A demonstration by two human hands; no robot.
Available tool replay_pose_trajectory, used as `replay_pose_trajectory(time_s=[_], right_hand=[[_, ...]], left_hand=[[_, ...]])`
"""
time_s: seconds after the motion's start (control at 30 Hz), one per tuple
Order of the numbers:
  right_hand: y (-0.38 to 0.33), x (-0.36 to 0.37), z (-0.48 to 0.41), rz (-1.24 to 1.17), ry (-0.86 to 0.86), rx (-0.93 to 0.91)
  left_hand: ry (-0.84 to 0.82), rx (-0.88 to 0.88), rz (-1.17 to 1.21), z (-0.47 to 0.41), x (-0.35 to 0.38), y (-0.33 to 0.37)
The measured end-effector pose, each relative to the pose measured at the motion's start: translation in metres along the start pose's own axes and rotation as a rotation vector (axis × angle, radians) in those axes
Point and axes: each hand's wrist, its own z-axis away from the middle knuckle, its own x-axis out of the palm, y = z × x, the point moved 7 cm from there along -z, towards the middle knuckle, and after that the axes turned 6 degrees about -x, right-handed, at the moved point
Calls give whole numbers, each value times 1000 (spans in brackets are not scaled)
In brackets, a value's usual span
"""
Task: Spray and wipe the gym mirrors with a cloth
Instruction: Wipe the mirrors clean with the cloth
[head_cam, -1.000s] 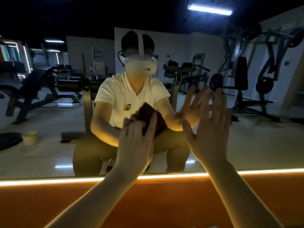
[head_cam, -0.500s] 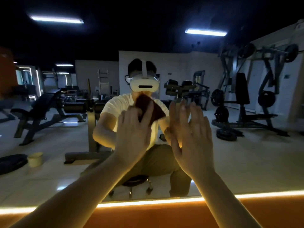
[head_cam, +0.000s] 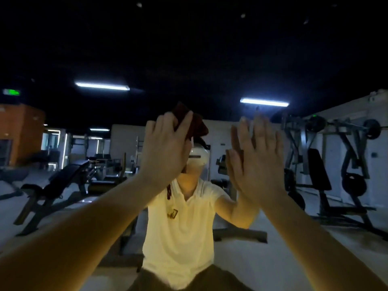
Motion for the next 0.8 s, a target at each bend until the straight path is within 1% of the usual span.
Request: replay_pose_trajectory(time_s=[0.03,0.07,0.1,0.23,0.27,0.3,0.37,0.47,0.5,0.53,0.57,0.6,0.63,0.7,0.77,0.8], right_hand=[[8,-2,-15,5,6,27],[15,-4,-30,11,14,51],[21,-6,-45,14,25,68],[30,-9,-104,-13,44,80],[28,-7,-114,-16,32,73],[25,-3,-120,-12,17,62],[21,5,-126,8,-5,46],[23,11,-125,27,-16,56],[23,11,-125,30,-18,56],[23,12,-125,31,-17,55],[23,12,-125,27,-12,50],[22,12,-124,15,-2,49],[21,10,-122,3,14,50],[21,10,-119,-14,24,47],[21,11,-118,-16,10,51],[22,11,-118,-19,14,51]], left_hand=[[8,-46,29,2,1,1],[4,-46,48,8,3,5],[-5,13,51,15,4,8],[-49,410,-47,14,5,2],[-48,456,-78,6,5,-3],[-38,463,-105,-8,4,-9],[-5,368,-153,-55,2,-26],[17,37,-218,-142,-6,-65],[36,-67,-217,-157,-9,-73],[48,-150,-195,-162,-8,-73],[52,-196,-144,-155,-4,-66],[37,-178,-91,-137,0,-50],[19,-95,-46,-113,2,-28],[-38,188,-27,-57,3,10],[-54,449,-66,-32,1,15],[-56,537,-118,-35,2,9]])
